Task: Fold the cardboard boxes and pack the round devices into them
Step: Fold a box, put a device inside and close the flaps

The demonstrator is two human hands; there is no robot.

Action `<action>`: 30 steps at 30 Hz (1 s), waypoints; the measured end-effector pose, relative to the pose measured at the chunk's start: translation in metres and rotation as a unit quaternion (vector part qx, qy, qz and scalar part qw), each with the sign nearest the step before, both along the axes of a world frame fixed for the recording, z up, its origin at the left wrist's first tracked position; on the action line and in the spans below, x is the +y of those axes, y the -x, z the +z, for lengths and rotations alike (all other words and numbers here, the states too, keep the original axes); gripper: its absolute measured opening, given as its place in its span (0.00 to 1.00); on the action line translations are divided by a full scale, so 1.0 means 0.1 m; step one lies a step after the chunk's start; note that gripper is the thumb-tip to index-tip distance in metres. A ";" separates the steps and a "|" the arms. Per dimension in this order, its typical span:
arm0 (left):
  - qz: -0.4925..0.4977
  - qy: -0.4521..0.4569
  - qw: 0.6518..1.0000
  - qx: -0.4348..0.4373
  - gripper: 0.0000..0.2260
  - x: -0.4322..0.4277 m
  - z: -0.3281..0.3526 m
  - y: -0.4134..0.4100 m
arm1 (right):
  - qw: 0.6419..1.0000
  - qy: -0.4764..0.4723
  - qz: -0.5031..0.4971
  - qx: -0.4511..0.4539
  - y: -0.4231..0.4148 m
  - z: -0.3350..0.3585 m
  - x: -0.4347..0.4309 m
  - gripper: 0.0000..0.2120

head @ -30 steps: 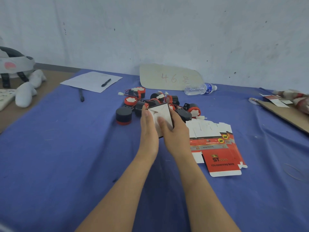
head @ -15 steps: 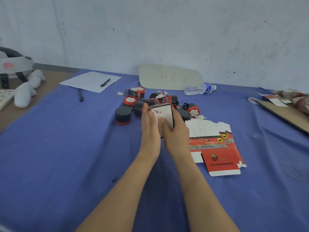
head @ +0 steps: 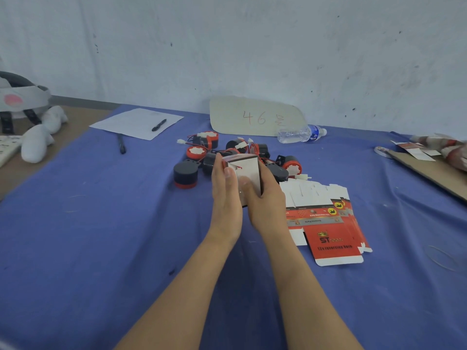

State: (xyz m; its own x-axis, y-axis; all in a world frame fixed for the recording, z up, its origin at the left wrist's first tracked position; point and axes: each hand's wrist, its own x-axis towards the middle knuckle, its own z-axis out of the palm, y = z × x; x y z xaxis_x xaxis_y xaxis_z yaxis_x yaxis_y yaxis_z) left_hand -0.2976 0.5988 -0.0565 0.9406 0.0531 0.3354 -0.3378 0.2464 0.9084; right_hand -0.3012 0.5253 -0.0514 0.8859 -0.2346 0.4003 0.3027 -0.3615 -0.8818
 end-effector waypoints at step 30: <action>-0.047 0.019 0.985 0.163 0.15 0.19 -0.02 -0.20 | 0.951 0.308 -0.040 0.004 0.02 -0.03 0.14 0.12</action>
State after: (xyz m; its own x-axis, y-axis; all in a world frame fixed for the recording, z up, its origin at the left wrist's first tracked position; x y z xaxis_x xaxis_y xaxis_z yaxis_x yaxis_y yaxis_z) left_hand -0.2781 0.6175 -0.0590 0.9994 -0.0325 0.0137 -0.0033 0.2996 0.9541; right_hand -0.3037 0.5390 -0.0543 0.8785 -0.0248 0.4771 0.2469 -0.8312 -0.4980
